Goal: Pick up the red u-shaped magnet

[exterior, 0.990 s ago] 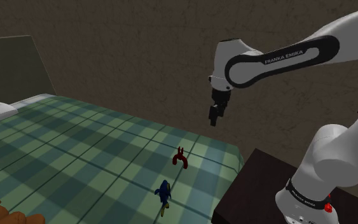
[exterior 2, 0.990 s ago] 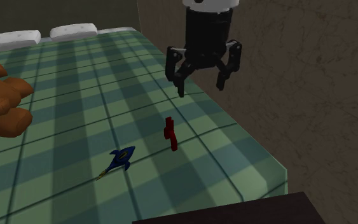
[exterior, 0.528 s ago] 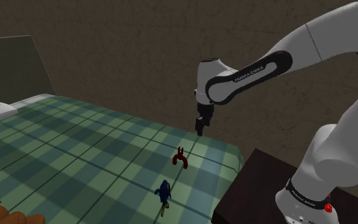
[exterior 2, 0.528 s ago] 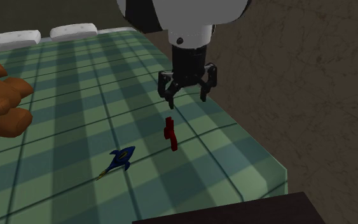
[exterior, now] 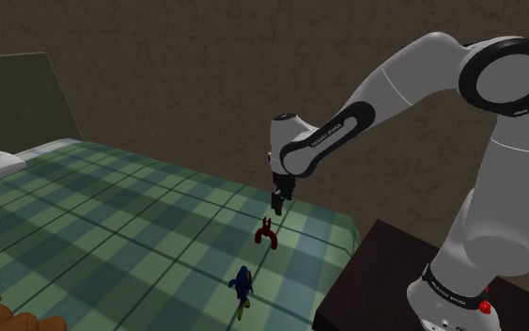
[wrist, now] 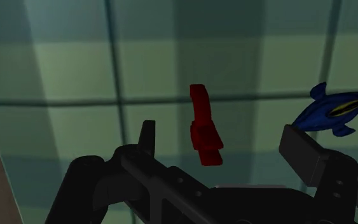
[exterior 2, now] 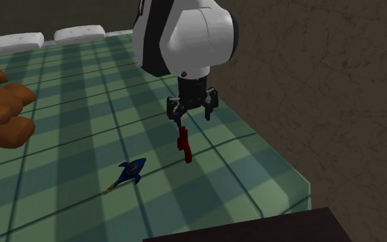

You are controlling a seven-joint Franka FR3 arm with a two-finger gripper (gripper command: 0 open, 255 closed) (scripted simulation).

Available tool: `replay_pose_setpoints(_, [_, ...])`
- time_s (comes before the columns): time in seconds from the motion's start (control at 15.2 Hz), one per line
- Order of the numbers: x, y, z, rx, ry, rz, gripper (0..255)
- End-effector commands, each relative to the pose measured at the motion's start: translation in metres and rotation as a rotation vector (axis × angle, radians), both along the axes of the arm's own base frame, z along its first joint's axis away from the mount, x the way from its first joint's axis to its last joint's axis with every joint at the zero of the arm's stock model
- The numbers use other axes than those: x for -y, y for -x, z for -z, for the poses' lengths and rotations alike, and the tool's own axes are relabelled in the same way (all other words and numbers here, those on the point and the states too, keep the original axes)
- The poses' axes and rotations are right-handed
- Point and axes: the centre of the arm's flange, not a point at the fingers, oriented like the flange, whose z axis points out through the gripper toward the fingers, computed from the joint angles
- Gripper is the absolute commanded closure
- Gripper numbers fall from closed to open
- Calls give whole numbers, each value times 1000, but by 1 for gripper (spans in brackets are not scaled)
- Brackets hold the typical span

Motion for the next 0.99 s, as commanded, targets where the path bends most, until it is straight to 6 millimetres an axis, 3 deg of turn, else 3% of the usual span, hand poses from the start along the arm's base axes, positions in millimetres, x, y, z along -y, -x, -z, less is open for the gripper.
replay_pose_setpoints(0.0, [-10, -18, 23, -4, 2, -14, 0])
replay_pose_setpoints(0.59, [-38, -81, 122, -26, 12, -78, 0])
replay_pose_setpoints(0.92, [-40, -85, 149, -27, 12, -82, 0])
